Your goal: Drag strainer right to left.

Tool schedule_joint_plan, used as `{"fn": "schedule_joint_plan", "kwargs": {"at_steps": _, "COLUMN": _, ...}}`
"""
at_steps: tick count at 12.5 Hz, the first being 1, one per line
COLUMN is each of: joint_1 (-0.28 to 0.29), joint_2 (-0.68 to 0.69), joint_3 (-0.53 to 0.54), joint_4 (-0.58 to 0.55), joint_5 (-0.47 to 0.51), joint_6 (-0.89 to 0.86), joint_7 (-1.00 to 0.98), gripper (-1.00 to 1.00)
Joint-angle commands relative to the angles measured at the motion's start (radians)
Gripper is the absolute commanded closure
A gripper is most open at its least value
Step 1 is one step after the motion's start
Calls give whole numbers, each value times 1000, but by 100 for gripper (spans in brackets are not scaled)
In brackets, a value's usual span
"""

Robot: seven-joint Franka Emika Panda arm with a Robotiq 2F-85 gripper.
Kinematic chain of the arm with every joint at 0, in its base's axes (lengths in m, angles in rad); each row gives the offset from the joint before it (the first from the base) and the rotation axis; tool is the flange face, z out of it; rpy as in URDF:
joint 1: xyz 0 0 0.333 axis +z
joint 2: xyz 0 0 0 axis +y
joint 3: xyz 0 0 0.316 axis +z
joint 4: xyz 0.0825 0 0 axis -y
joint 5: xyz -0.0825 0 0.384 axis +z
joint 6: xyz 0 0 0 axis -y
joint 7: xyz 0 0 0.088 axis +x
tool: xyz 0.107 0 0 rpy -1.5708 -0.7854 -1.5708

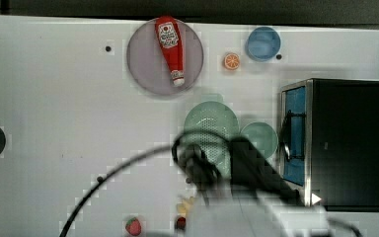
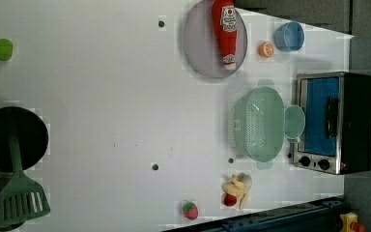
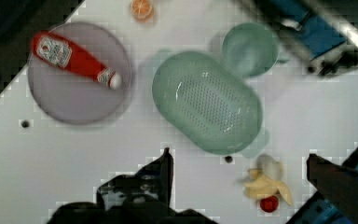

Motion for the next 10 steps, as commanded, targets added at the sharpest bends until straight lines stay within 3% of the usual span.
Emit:
{"fn": "schedule_joint_plan", "kwargs": {"at_steps": 1, "joint_1": -4, "joint_2": 206, "joint_3": 20, "joint_4": -190, "joint_5": -4, "joint_6": 165, "joint_7": 159, "gripper": -100}}
{"fn": "schedule_joint_plan", "kwargs": {"at_steps": 6, "joint_1": -5, "joint_2": 455, "joint_3": 21, "joint_4": -324, "joint_5": -4, "joint_6": 614, "joint_7": 471, "gripper": -100}}
{"fn": "schedule_joint_plan", "kwargs": {"at_steps": 10, "joint_1": -5, "joint_2": 627, "joint_3": 20, "joint_4": -353, "joint_5": -4, "joint_6": 826, "joint_7": 680, "gripper": -100}}
